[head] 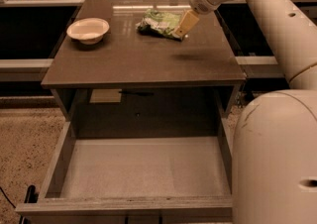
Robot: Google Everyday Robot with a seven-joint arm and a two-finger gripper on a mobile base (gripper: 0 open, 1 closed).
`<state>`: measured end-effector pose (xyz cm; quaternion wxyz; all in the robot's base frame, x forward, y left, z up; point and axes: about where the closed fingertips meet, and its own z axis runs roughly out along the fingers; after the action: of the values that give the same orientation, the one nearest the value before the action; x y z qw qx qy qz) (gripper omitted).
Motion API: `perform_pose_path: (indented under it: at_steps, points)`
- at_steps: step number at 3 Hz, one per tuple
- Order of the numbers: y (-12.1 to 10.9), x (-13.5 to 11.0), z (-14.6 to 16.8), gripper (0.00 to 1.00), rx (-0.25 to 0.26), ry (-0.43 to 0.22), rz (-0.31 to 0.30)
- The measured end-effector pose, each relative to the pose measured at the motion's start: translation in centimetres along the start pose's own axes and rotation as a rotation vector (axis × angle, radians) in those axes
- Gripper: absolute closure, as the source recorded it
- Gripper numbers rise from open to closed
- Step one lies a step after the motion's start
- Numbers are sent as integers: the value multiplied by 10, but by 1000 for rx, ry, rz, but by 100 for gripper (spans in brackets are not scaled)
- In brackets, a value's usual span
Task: Place green jalapeno chip bag into top drawer
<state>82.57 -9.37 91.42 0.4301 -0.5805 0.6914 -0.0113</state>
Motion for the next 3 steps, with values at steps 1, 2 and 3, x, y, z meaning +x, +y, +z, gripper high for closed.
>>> perform_pose_path:
  at_steps: [1, 2, 3]
  points:
    - [-6, 8, 23, 0, 0, -8, 28]
    - [-8, 10, 41, 0, -11, -26, 53]
    - [-6, 11, 58, 2, -32, -55, 76]
